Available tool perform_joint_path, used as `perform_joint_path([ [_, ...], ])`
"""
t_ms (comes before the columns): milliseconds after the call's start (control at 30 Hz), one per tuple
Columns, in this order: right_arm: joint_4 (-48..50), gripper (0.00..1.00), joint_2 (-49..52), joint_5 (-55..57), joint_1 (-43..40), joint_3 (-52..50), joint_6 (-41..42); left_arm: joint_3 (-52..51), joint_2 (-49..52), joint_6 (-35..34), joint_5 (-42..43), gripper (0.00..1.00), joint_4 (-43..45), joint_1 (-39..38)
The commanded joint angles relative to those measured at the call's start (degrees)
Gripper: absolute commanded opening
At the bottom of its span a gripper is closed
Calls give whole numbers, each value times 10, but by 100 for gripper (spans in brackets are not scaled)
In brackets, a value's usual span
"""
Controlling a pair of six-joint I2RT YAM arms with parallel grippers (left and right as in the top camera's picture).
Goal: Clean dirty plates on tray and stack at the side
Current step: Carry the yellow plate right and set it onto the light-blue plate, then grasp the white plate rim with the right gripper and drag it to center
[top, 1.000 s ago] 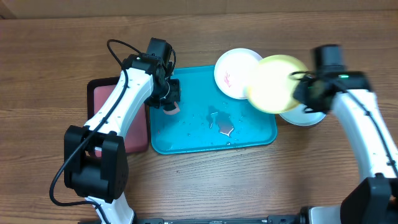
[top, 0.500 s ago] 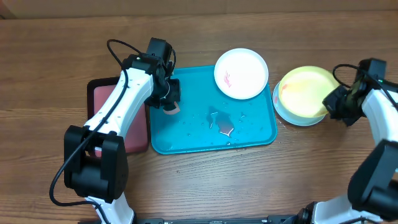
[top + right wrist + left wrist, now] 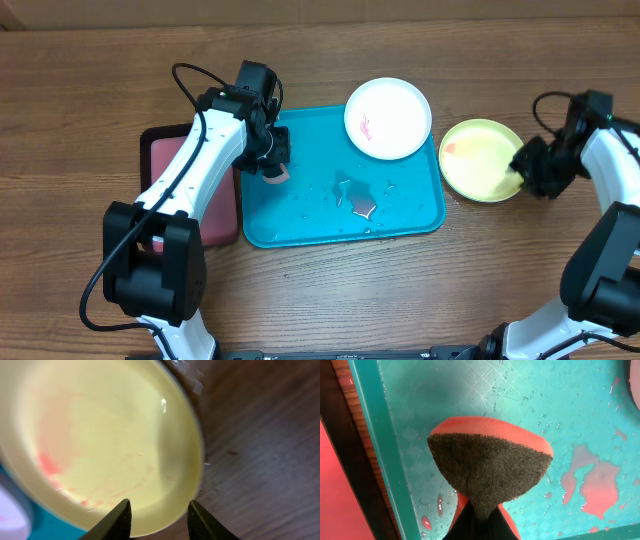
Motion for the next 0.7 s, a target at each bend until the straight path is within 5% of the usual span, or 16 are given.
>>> perform_joint_path([
  [0,10,39,-7,-83,33,46,-41,-2,2,-6,3,4,1,-4],
  [233,90,42,0,-70,143,45,-12,-2,2,-6,3,4,2,-4],
  [467,131,20,43,72,264,45,129,-2,2,-5,2,4,5,-4],
  [667,137,18,89,102,287,45,170,-2,2,-5,2,4,5,-4],
])
